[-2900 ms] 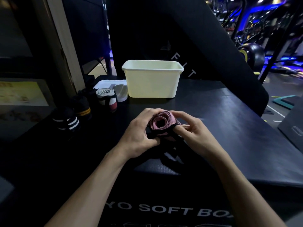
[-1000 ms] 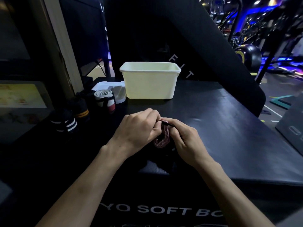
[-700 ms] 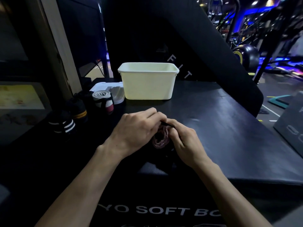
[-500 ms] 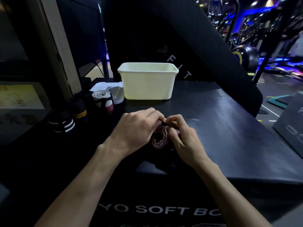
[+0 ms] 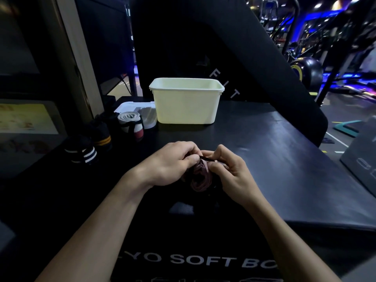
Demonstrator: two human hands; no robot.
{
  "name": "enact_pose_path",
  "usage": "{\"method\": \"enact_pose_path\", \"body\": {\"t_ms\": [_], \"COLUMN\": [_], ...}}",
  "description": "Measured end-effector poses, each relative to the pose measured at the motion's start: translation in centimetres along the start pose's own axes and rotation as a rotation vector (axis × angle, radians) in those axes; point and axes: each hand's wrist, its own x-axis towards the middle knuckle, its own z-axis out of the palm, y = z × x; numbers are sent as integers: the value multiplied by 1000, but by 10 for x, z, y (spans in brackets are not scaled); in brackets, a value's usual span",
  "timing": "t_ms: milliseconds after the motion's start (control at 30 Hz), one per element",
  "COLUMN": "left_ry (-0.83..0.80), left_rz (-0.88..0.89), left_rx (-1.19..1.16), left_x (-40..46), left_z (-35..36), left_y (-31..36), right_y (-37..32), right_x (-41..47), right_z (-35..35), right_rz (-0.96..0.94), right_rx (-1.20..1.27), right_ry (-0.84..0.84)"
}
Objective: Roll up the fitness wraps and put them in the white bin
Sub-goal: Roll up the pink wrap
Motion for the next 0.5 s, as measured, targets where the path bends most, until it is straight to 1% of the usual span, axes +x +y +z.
{"method": "enact_pose_path", "body": {"t_ms": [100, 200, 300, 400, 500], "left_ry": [-34, -51, -19, 25, 95], "left_rz": [-22, -18, 16, 47, 75], "left_rx": [-44, -85, -37, 20, 34], "left_x": [0, 0, 1, 2, 1], "left_z": [1, -1, -4, -4, 0], "left_y": [0, -1, -1, -2, -5], "right_y": [0, 3, 4, -1, -3], "right_x": [1, 3, 6, 6, 4], "right_z": [3, 6, 6, 2, -4], "right_rz": [14, 32, 76, 158, 183], "right_rx": [65, 36, 37, 196, 306], "right_ry": [14, 53, 91, 71, 15]}}
